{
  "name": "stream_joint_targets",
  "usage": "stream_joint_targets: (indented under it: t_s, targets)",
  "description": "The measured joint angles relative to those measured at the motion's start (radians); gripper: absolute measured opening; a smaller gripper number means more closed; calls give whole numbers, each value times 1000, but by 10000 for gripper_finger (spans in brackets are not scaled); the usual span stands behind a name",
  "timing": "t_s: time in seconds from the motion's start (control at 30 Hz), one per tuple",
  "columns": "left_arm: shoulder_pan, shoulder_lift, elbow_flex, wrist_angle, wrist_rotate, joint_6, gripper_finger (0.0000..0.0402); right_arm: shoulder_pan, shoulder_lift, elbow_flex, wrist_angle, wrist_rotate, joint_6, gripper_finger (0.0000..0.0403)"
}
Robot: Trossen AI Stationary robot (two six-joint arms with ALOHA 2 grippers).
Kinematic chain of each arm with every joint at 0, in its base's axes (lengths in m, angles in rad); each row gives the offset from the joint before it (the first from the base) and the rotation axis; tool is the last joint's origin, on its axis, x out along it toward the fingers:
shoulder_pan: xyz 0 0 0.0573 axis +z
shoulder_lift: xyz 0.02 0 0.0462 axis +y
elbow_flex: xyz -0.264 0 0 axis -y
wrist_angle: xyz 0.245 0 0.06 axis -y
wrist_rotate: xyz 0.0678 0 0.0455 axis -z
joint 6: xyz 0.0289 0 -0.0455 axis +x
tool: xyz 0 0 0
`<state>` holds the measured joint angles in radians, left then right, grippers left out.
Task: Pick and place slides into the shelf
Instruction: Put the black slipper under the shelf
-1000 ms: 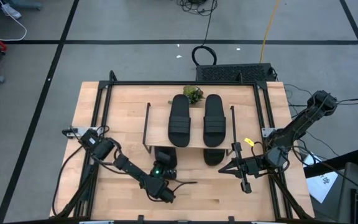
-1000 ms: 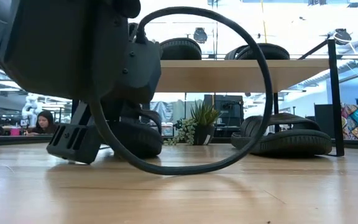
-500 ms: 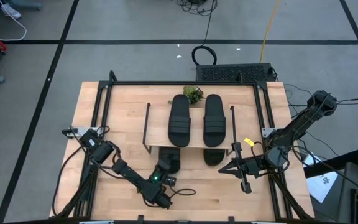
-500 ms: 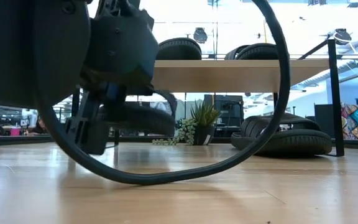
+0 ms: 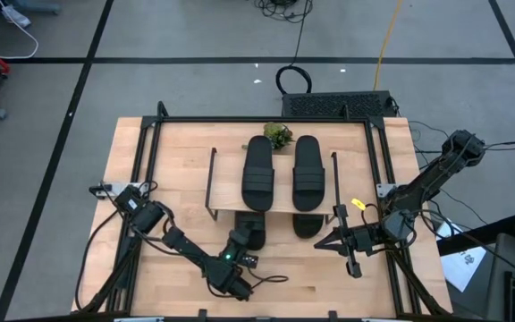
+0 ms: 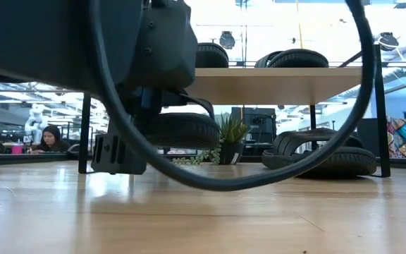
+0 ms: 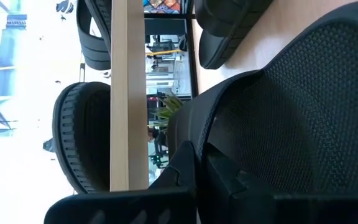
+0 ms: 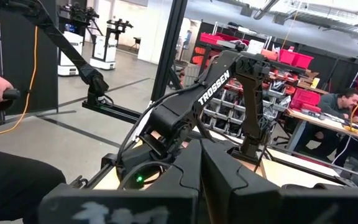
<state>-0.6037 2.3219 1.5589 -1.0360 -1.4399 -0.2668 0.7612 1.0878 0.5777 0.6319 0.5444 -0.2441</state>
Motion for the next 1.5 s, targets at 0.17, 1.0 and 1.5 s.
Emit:
stream_joint_targets:
  t_s: [0.17, 1.0, 1.5]
  targets:
    - [13, -1, -3, 73, 0, 43, 0, 0, 0, 0, 4, 0, -3, 2]
    - [97, -13, -66, 248, 210, 167, 45, 0, 0, 0, 7, 0, -11, 2]
    - [141, -1, 102, 181, 520, 194, 145, 0, 0, 0, 7, 0, -8, 2]
